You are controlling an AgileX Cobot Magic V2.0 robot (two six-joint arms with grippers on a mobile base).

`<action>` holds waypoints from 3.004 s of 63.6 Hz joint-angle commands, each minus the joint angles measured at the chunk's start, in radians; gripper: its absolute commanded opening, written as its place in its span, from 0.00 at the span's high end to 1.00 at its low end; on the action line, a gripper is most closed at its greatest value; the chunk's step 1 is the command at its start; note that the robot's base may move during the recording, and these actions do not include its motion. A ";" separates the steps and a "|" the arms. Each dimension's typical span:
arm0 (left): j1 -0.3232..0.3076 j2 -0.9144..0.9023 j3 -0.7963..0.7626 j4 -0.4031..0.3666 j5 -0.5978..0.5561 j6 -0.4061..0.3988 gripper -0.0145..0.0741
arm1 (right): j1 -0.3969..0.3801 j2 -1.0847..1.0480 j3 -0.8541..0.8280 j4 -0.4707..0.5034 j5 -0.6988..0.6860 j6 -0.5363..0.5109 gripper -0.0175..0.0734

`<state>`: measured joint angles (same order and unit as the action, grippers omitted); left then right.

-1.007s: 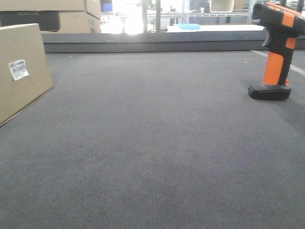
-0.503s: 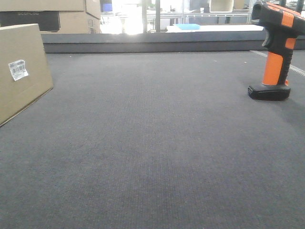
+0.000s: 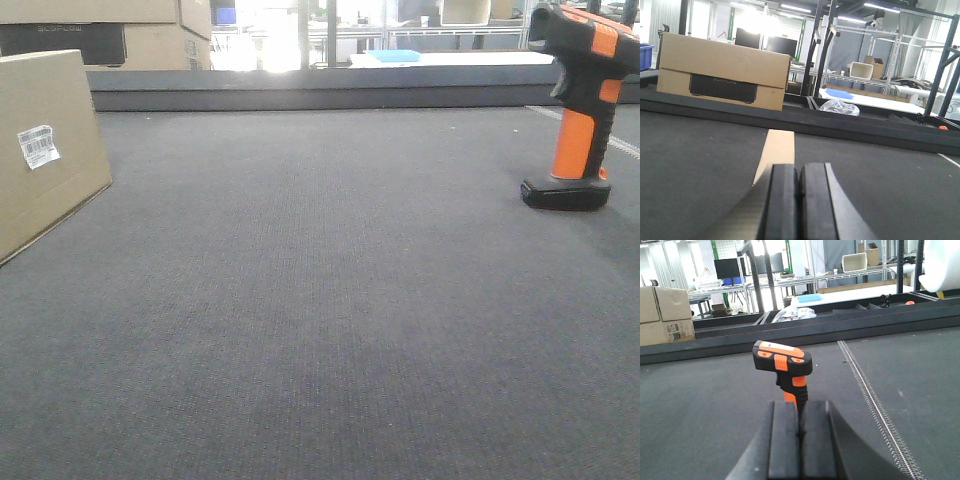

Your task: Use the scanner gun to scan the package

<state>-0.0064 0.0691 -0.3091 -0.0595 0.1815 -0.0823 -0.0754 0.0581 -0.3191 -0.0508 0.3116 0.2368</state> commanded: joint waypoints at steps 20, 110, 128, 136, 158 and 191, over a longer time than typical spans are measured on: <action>0.002 -0.006 0.000 0.001 -0.010 -0.006 0.96 | 0.001 -0.005 -0.002 0.002 -0.011 -0.008 0.99; 0.002 -0.006 0.000 0.001 -0.010 -0.006 0.96 | 0.040 -0.058 0.319 0.111 -0.260 -0.275 0.99; 0.002 -0.006 0.000 0.001 -0.010 -0.006 0.96 | 0.040 -0.058 0.319 0.111 -0.260 -0.275 0.99; 0.002 -0.006 0.000 0.001 -0.010 -0.006 0.96 | 0.040 -0.058 0.319 0.111 -0.260 -0.275 0.99; 0.002 -0.008 0.055 0.060 -0.051 -0.006 0.96 | 0.040 -0.058 0.319 0.111 -0.260 -0.275 0.99; 0.002 -0.069 0.309 0.095 -0.154 0.037 0.96 | 0.040 -0.058 0.319 0.111 -0.260 -0.275 0.99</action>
<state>-0.0064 0.0049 0.0000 0.0440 0.0614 -0.0515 -0.0342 0.0031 0.0000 0.0558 0.0656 -0.0347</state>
